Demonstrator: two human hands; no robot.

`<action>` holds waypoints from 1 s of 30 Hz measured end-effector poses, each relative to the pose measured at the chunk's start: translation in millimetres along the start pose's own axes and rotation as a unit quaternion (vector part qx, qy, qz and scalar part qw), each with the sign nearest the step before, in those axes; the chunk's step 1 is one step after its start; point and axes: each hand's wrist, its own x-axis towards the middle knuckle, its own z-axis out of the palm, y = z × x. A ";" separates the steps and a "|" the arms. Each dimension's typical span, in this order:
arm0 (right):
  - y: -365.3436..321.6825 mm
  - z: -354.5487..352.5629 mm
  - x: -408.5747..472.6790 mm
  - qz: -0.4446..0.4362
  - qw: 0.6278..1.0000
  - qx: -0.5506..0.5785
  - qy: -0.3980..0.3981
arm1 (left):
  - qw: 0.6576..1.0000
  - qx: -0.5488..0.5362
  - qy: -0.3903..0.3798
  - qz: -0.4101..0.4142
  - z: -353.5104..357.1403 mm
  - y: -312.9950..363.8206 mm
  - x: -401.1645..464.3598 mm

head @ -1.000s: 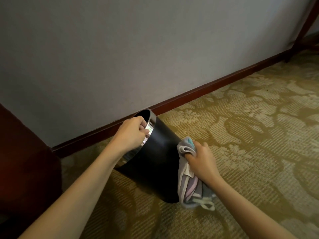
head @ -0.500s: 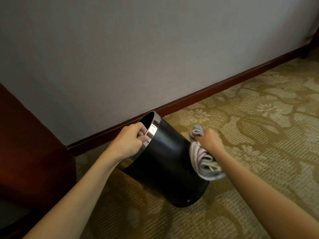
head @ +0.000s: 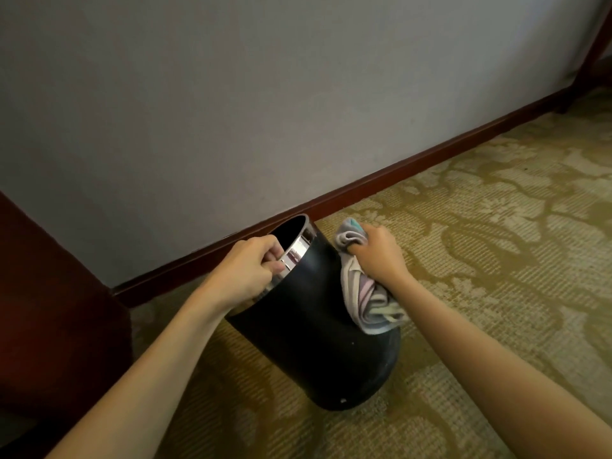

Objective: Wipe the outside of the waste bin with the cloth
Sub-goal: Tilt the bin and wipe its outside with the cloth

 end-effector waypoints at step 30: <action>75.3 -118.1 -41.5 0.051 0.991 0.067 0.102 | 0.971 -0.189 -0.002 -0.147 59.6 98.6 86.0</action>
